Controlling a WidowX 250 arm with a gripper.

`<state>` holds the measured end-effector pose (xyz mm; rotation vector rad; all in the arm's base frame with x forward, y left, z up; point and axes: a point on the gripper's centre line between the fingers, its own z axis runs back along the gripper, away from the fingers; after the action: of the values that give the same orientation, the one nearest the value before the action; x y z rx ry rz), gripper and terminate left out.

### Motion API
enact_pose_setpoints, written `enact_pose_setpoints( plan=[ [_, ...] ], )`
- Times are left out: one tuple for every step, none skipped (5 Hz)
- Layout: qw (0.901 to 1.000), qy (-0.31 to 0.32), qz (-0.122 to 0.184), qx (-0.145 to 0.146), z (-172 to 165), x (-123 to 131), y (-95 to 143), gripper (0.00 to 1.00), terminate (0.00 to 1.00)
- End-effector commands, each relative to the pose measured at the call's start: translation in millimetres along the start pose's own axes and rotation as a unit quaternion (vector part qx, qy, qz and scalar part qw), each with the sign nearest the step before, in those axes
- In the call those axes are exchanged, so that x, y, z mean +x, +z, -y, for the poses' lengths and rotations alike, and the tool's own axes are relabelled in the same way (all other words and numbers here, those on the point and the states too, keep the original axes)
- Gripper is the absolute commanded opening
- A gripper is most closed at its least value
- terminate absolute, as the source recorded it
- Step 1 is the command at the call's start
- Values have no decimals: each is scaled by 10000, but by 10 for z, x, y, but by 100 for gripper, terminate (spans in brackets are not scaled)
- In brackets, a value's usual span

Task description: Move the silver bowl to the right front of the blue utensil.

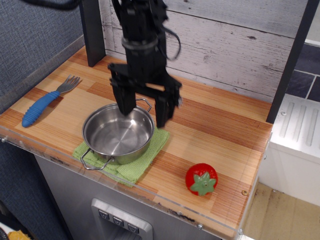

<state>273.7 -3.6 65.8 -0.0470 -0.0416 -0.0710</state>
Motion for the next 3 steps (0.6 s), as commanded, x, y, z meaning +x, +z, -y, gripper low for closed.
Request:
enact_pose_setpoints(
  plan=[
    [9993,-121,5,342,31,-36,-171,100,0],
    [9984,-196,-233,486,6,-16,-362,100,0],
    [9980,-277,-253,507,44,7,-401,100,0]
  ],
)
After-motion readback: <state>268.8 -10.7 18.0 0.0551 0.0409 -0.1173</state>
